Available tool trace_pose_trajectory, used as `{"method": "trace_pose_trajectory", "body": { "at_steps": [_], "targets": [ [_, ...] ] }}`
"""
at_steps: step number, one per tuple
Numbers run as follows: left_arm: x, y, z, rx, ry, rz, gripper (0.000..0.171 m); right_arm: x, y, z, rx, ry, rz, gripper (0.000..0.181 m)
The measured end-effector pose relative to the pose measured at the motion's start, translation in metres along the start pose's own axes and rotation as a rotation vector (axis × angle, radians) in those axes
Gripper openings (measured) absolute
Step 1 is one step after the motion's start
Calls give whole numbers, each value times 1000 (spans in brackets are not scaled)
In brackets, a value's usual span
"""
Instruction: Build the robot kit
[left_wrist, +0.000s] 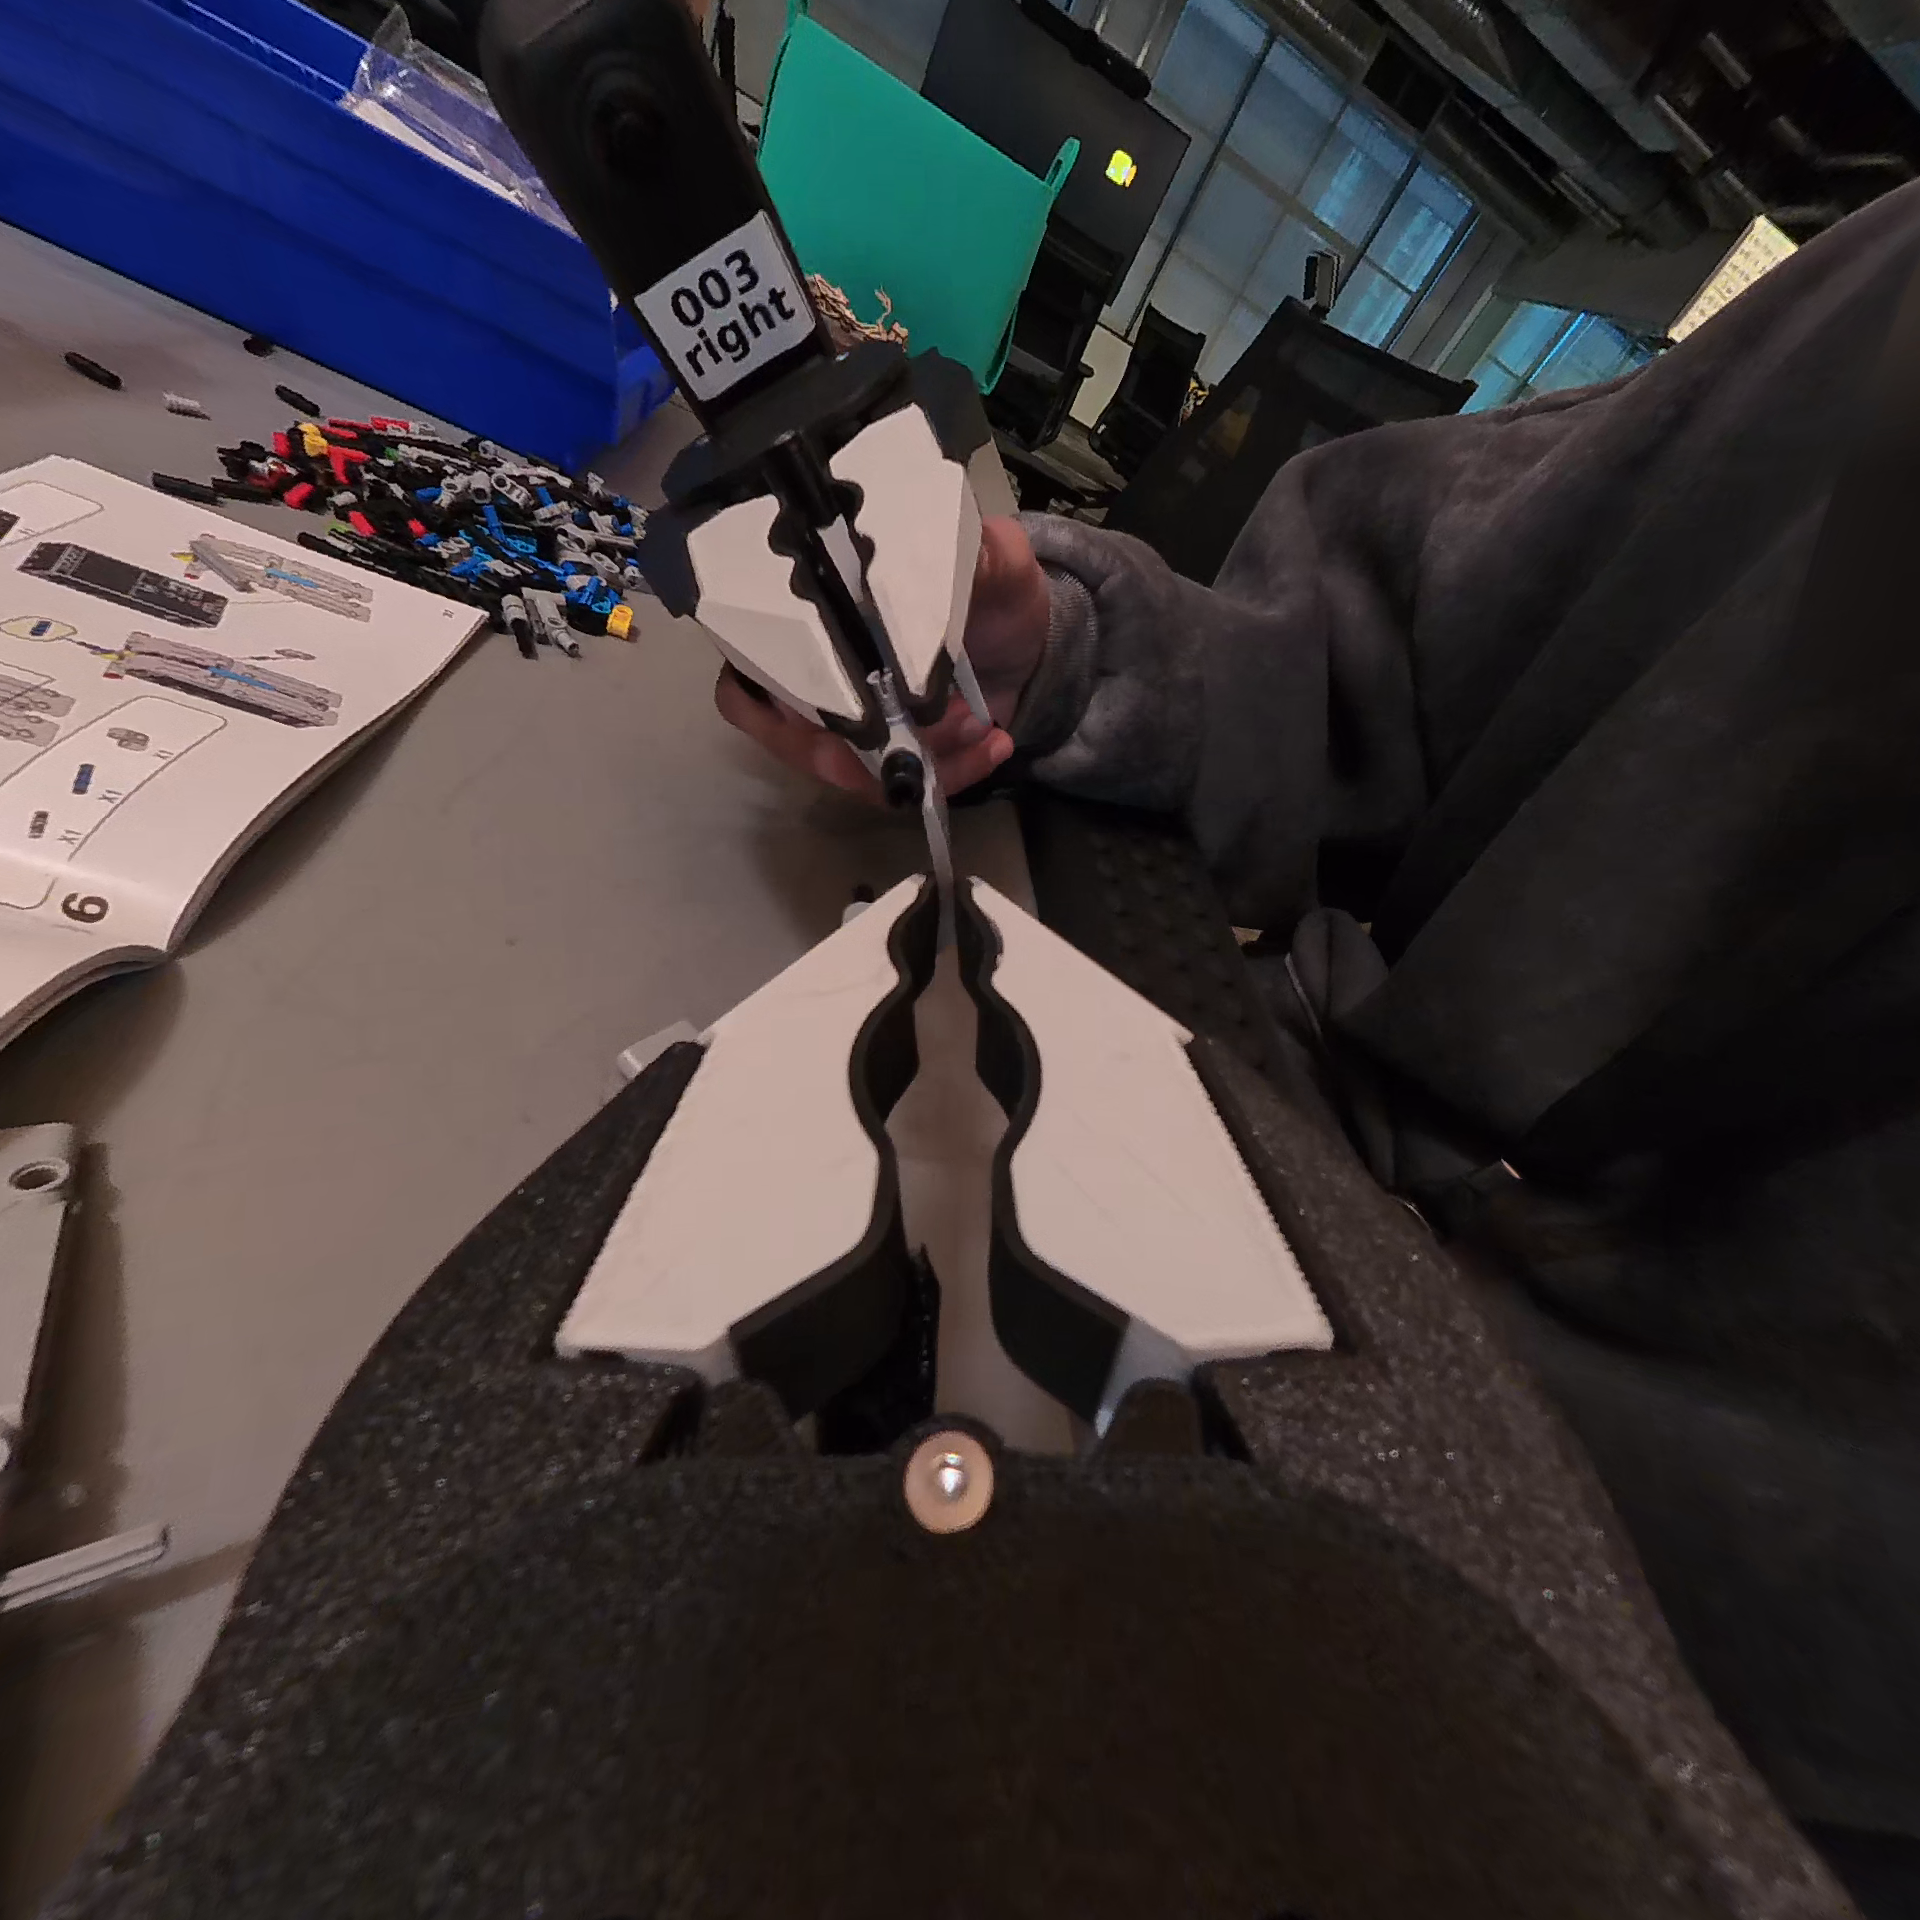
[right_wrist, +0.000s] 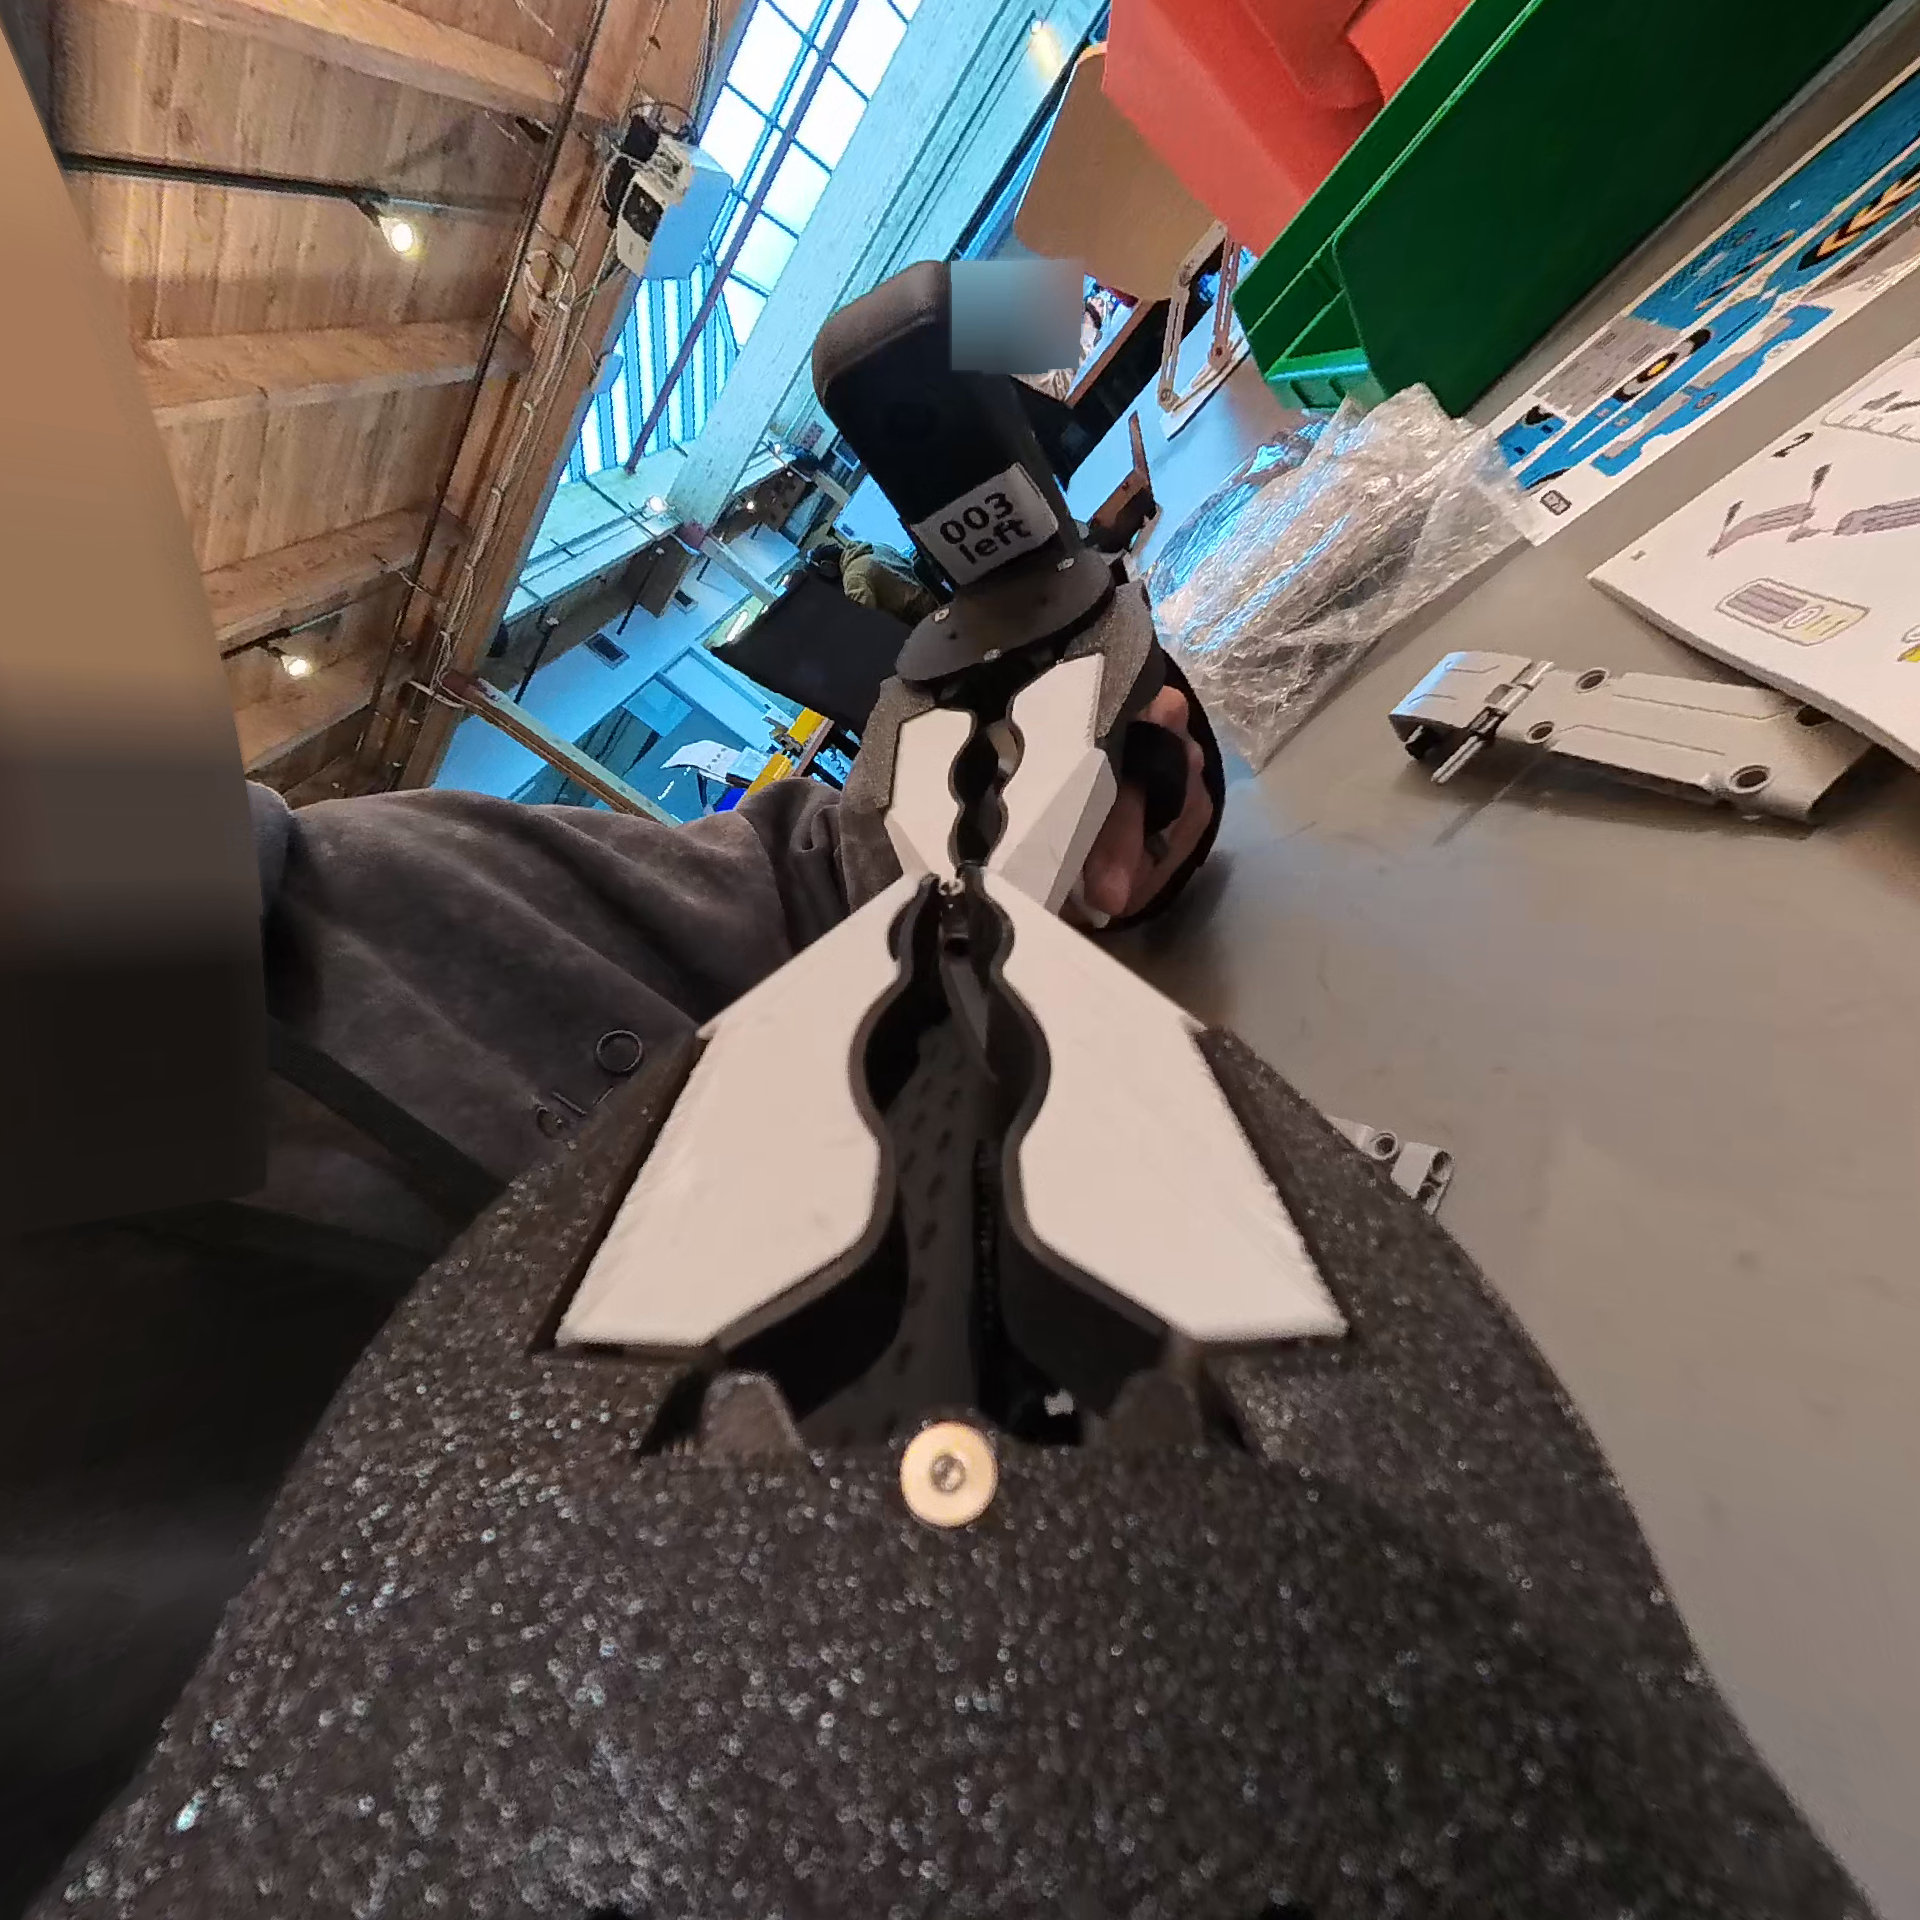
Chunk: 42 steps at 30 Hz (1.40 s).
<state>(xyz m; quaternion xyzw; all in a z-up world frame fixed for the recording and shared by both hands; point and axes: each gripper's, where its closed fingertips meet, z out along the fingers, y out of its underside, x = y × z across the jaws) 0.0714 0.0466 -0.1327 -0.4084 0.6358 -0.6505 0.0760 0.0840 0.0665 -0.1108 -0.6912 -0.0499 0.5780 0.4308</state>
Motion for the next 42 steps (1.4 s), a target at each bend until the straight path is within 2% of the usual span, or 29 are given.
{"method": "trace_pose_trajectory", "body": {
  "at_steps": [4, 10, 14, 17, 33, 42],
  "targets": [
    [-1, -2, -2, 6, -3, -3, 2, 1, -1, -1, 10, -32, 73, 3],
    [-6, -2, -4, 10, -8, -45, 2, 6, -3, -1, 27, 13, 51, 4],
    [-18, -16, -16, 86, -33, -105, 2, 17, -11, -7, 73, 88, 26, 5],
    [-13, -25, -24, 119, -16, -91, 2, 15, -9, -5, 67, 73, 35, 4],
    [-16, -10, -13, 53, -23, -107, 3, 18, -8, -7, 50, 114, 0, 3],
    [-18, -4, -8, 21, -39, -110, 11, 22, -3, -5, 19, 152, -30, 3]
  ]
}}
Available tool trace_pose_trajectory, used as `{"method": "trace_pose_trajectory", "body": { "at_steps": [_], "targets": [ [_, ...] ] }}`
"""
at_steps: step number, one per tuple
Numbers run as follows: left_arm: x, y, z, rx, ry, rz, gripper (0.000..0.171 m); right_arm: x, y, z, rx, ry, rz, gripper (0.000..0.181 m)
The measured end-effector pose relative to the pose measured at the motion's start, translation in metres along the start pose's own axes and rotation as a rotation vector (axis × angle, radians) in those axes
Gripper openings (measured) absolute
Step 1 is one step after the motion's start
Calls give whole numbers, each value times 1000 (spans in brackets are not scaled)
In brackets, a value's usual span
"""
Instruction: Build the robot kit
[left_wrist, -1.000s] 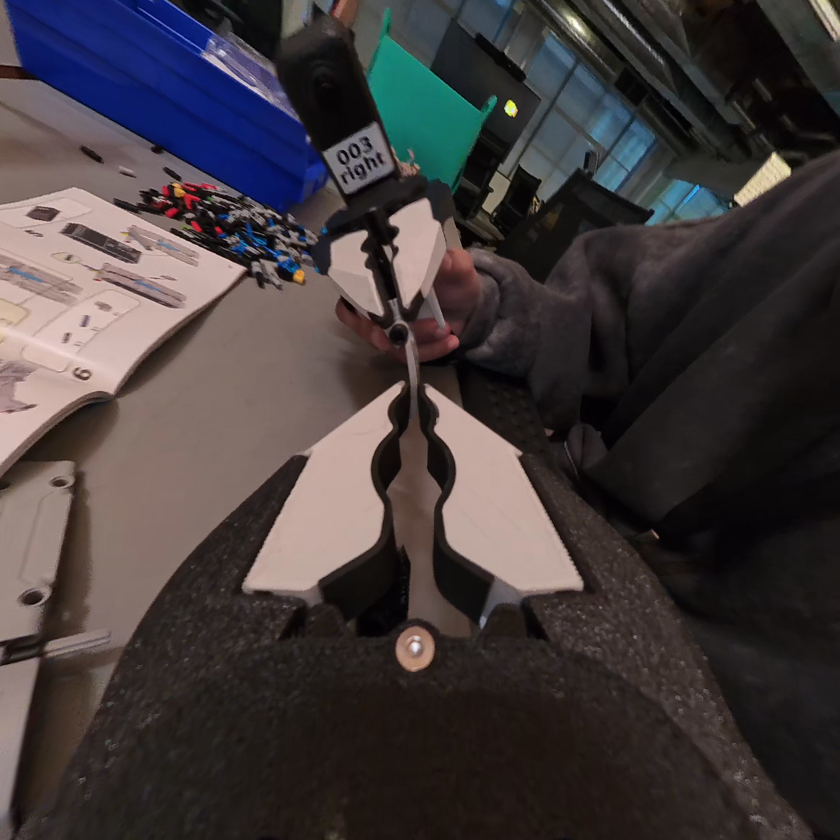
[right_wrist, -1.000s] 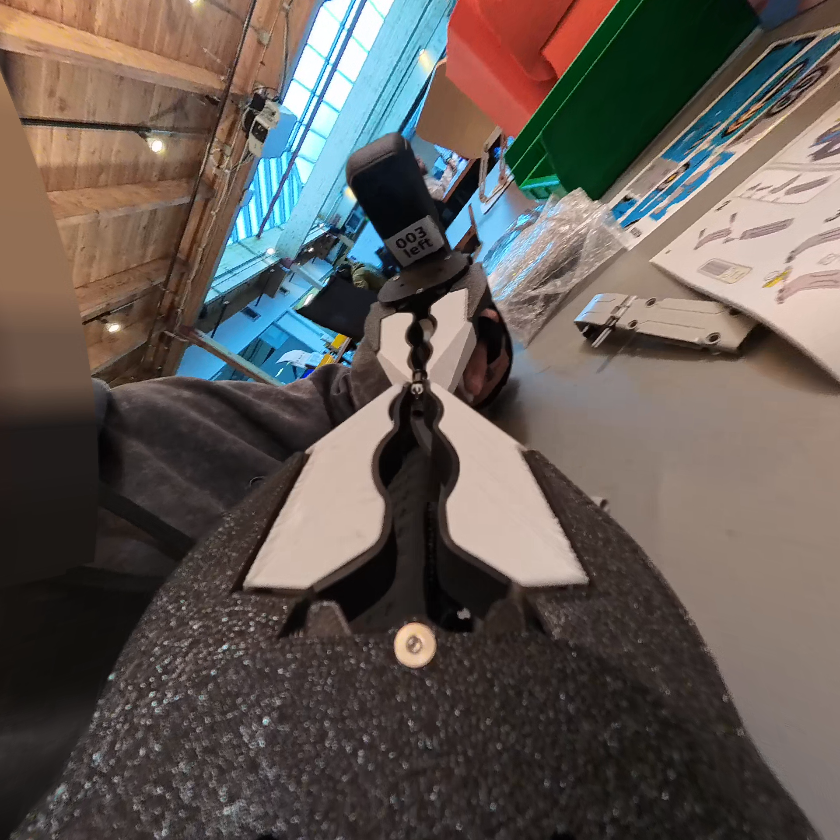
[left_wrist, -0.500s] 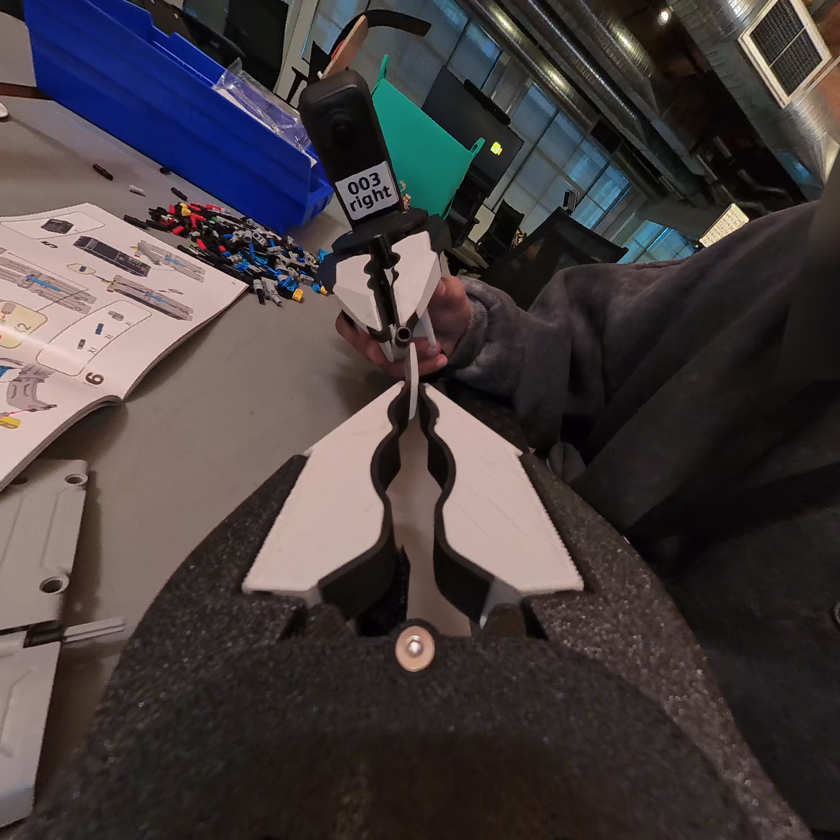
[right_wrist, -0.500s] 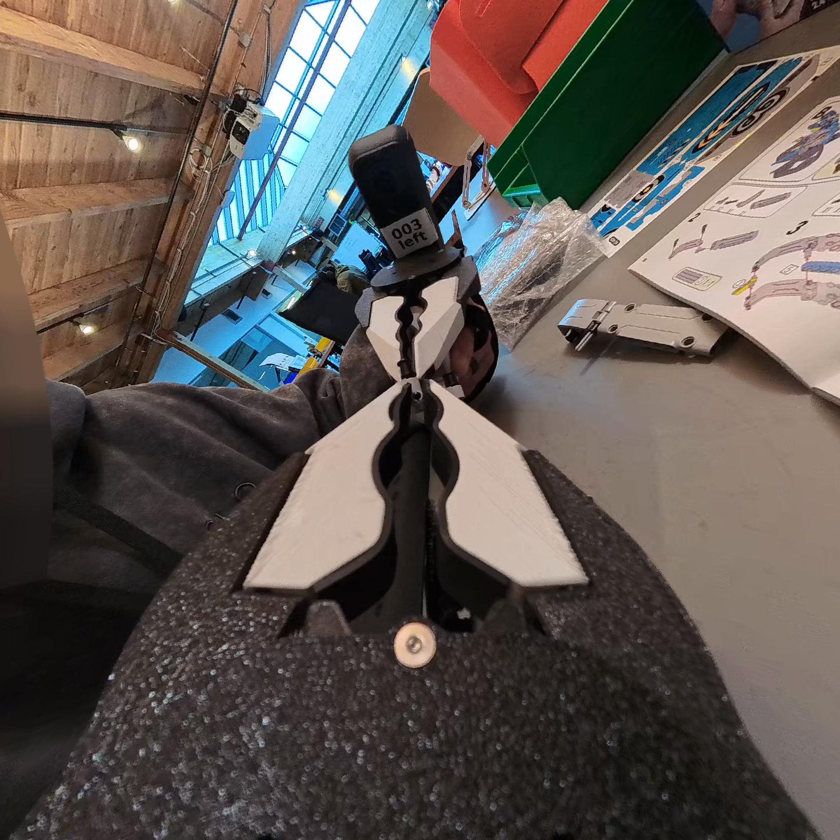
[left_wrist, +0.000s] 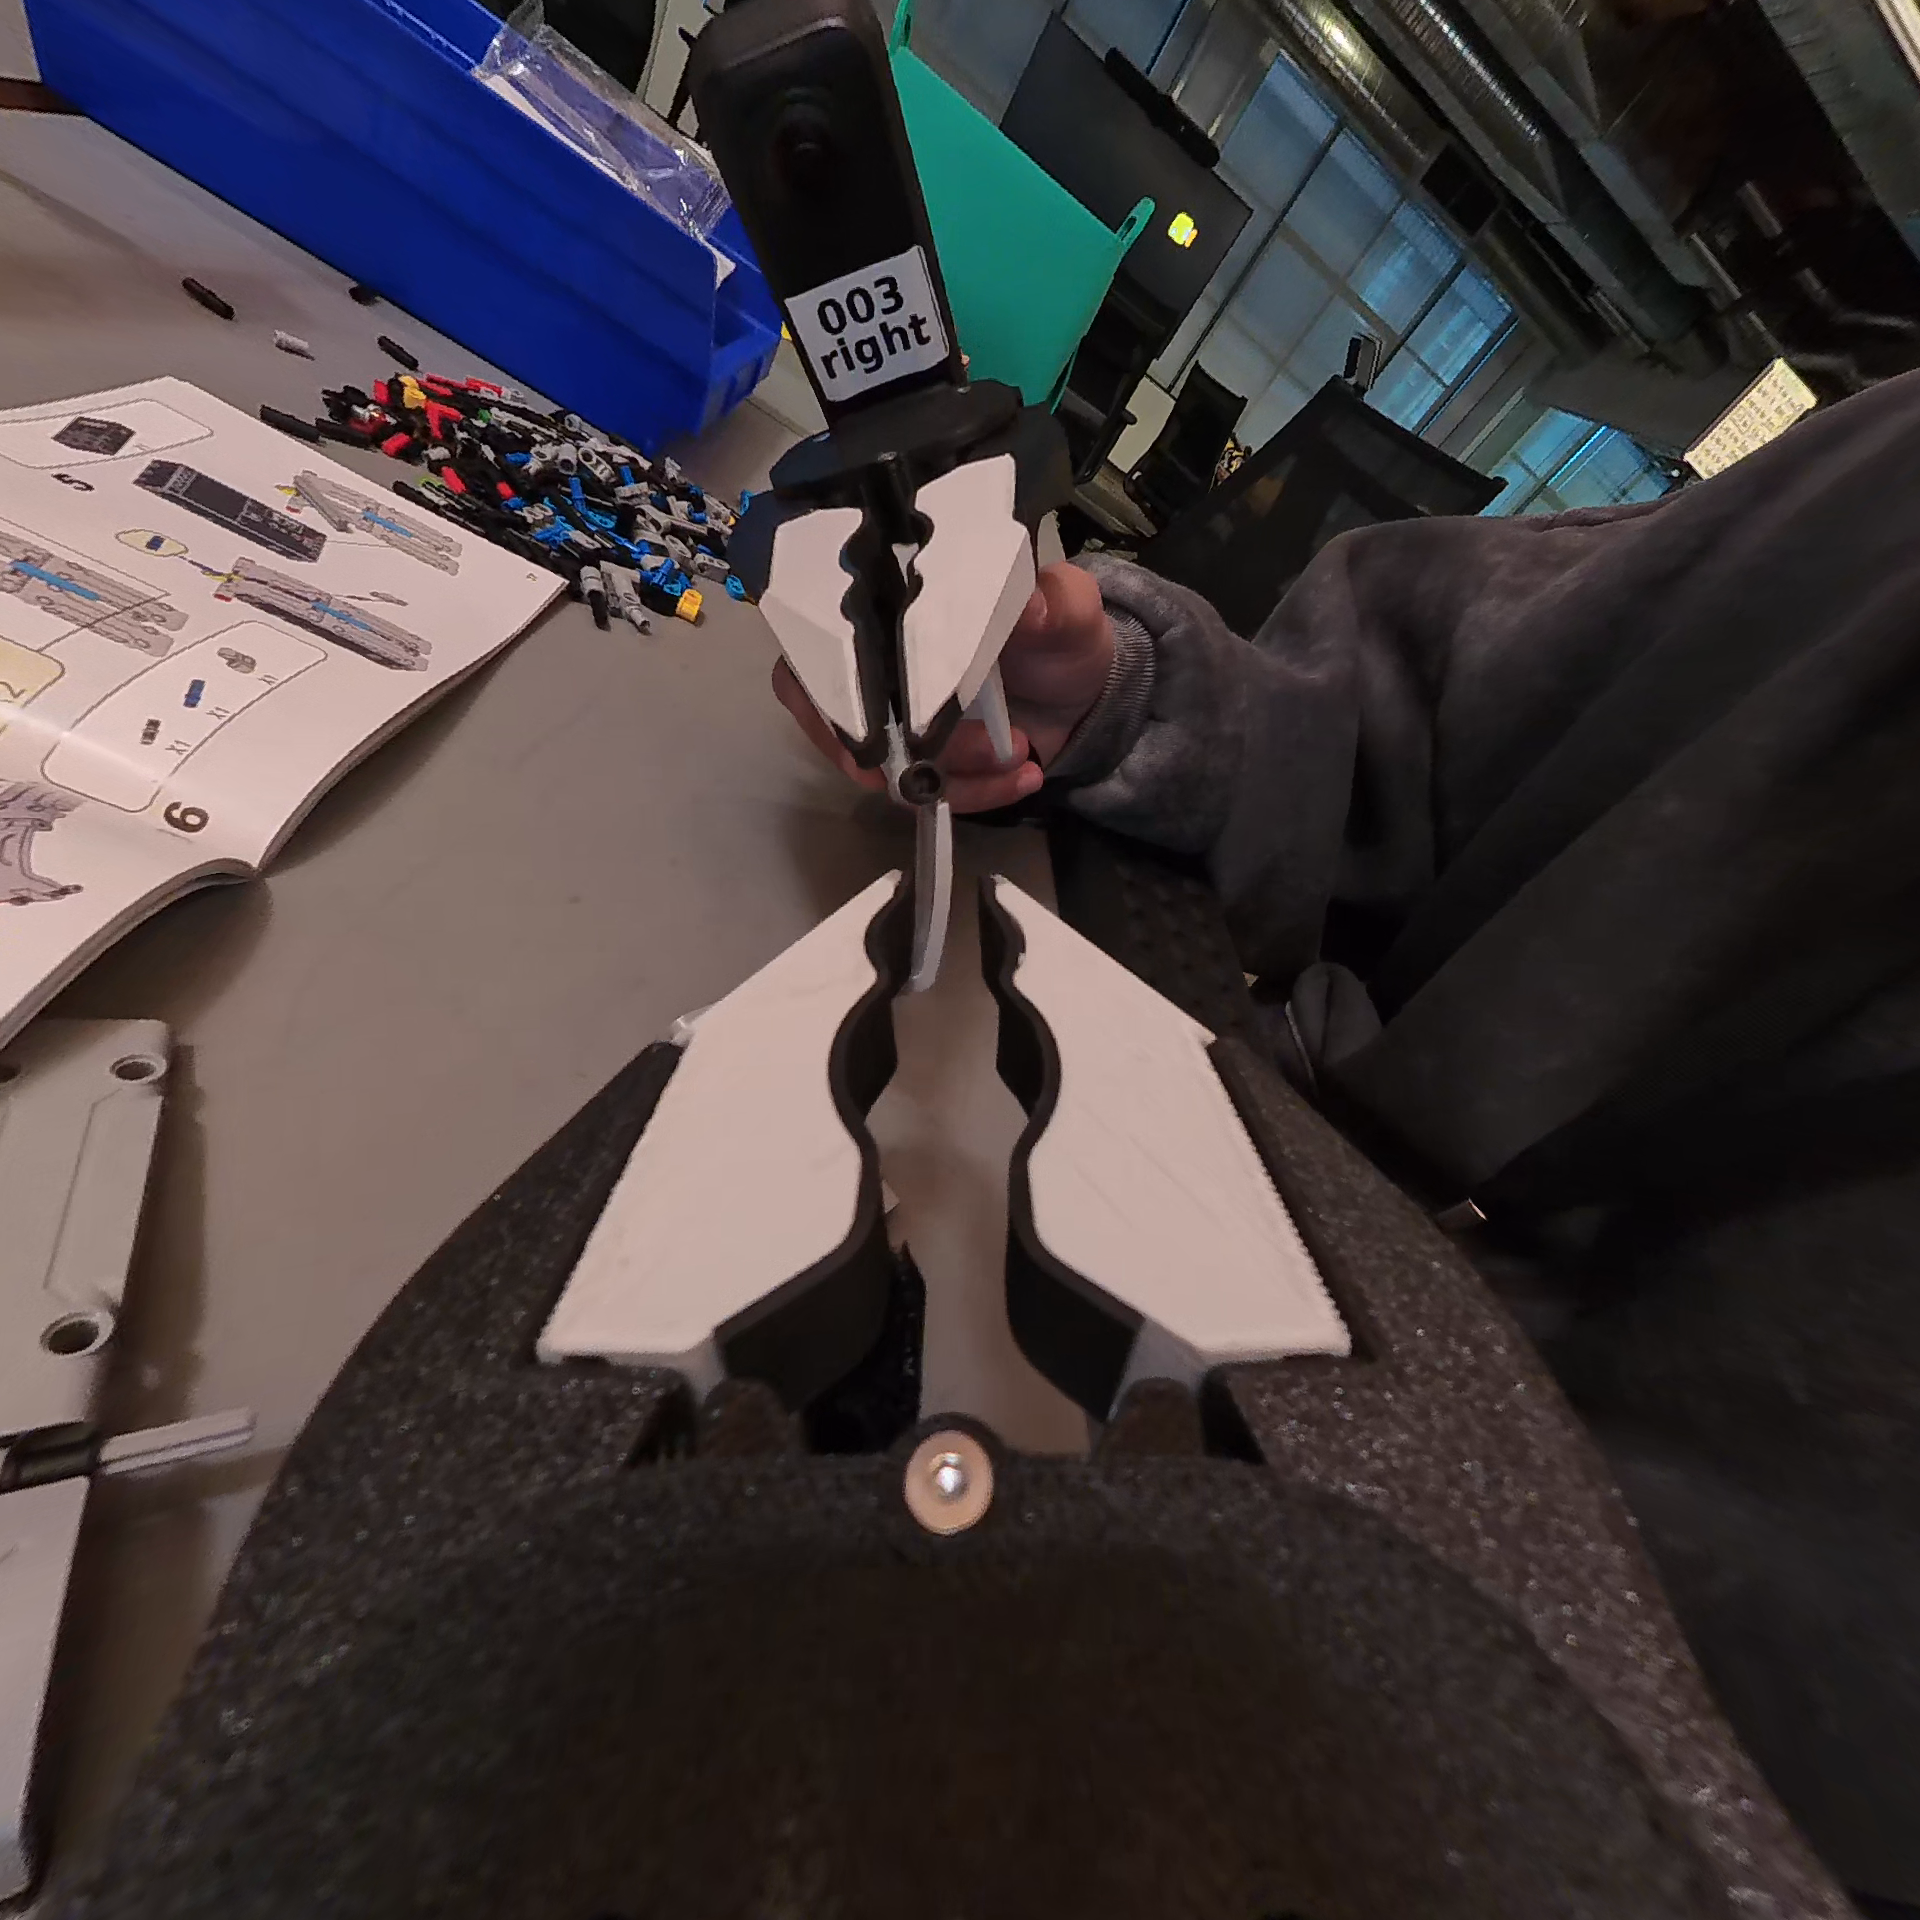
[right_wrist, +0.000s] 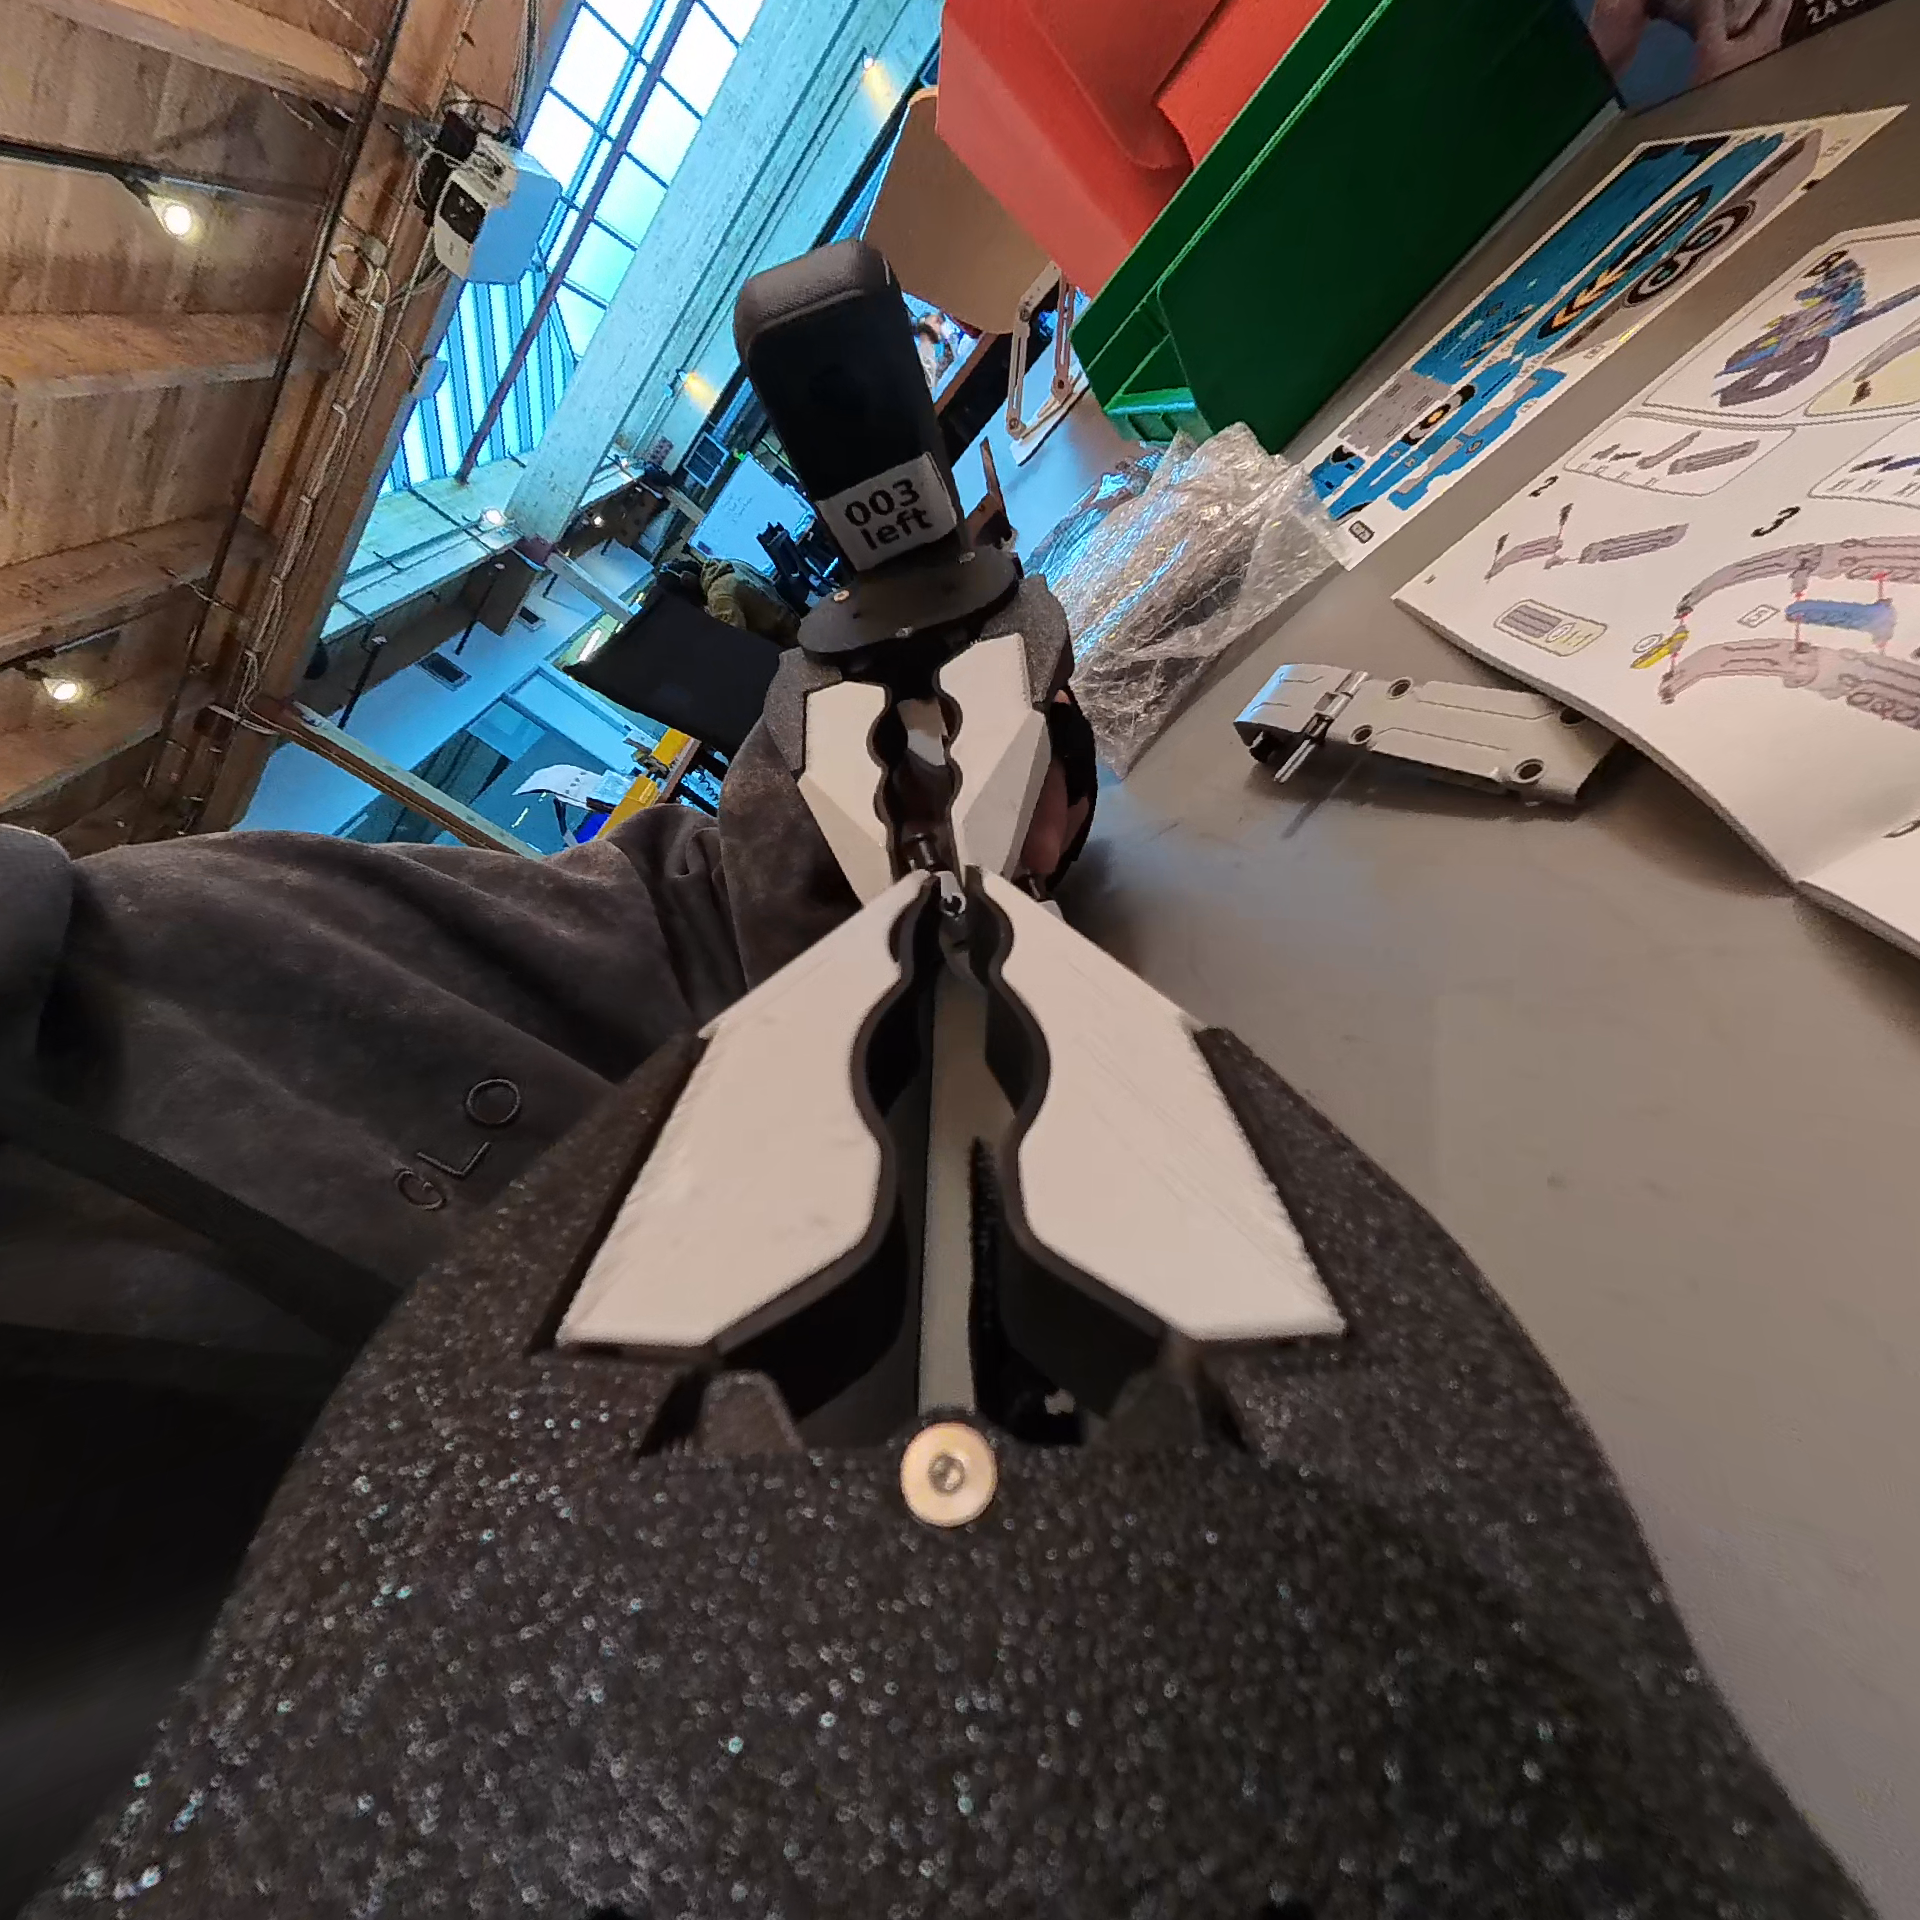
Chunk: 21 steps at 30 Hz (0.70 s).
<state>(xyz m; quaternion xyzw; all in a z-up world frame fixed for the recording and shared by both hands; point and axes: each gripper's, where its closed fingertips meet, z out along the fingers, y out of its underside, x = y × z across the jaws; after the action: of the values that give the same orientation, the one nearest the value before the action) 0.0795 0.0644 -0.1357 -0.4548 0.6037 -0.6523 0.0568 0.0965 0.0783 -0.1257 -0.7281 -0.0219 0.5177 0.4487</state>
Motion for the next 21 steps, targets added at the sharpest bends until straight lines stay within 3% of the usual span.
{"method": "trace_pose_trajectory", "body": {
  "at_steps": [12, 21],
  "targets": [
    [1, 2, 0, -14, 1, 3, 1, 2, 0, 0, -1, 7, 4, 3],
    [-3, 3, -1, -21, -2, -17, 1, 11, -26, -22, 152, -11, 99, 12]
  ]
}}
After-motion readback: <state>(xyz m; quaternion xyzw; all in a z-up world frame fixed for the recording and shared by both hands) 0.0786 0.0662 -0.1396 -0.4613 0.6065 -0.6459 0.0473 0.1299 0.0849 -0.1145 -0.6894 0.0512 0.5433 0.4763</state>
